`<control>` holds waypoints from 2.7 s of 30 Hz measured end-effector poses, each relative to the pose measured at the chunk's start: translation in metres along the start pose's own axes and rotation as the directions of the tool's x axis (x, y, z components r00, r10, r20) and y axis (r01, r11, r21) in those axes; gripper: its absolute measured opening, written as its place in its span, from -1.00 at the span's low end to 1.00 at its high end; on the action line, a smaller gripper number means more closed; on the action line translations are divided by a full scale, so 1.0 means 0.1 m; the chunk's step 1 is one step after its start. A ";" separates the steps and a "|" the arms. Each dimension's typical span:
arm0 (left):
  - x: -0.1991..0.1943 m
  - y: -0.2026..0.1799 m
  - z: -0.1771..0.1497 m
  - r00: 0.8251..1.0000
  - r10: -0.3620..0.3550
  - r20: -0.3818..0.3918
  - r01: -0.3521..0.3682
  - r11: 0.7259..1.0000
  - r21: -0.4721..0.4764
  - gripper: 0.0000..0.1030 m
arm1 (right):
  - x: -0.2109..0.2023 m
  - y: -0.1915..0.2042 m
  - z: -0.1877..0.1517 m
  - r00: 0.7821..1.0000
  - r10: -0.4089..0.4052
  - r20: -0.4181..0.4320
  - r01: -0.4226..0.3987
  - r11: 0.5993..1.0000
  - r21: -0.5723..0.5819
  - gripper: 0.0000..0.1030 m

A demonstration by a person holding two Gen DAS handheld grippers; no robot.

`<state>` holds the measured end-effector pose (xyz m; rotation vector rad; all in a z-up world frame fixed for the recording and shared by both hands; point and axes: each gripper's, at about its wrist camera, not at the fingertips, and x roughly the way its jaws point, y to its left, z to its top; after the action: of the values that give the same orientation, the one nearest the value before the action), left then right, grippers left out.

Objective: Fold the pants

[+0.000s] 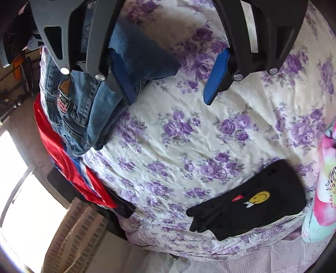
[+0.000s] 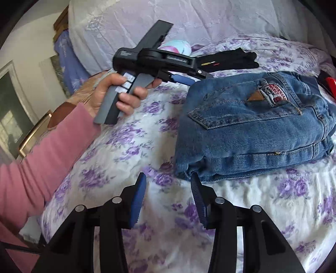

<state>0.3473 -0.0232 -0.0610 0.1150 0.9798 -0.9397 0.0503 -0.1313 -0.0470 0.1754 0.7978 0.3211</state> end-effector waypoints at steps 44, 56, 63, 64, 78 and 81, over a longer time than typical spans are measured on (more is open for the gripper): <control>0.00 -1.01 -0.53 0.993 0.091 0.076 -0.093 0.995 0.032 0.85 | -0.25 -1.27 0.51 0.976 -0.148 0.160 0.112 0.970 0.213 -0.21; -0.43 -1.45 -0.51 0.968 0.128 0.215 -0.132 0.991 0.004 0.89 | -0.66 -1.33 0.95 0.947 -0.071 0.314 0.036 0.993 0.116 0.22; 0.07 -1.53 -0.83 0.969 0.224 0.102 -0.225 0.974 -0.007 0.92 | -0.08 -2.24 0.90 0.997 0.059 0.039 -0.070 0.902 0.425 0.46; 0.03 -1.54 -0.83 0.970 0.225 0.095 -0.226 0.974 -0.004 0.92 | -0.17 -2.30 0.86 0.993 0.098 0.067 -0.118 0.883 0.454 0.46; -0.49 -0.94 -1.30 0.968 0.202 0.150 -0.100 0.855 -0.508 0.92 | -0.54 -2.42 0.53 0.966 0.184 0.180 -0.249 0.841 0.480 0.46; -0.45 -0.95 -1.35 0.967 0.227 0.119 -0.134 0.843 -0.521 0.92 | -0.45 -2.40 0.50 0.970 0.194 0.147 -0.241 0.843 0.481 0.47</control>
<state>0.1804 0.0106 -0.0761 -0.3172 1.0023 -0.4806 0.1091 -0.3731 -0.0484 0.7692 0.7569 0.3140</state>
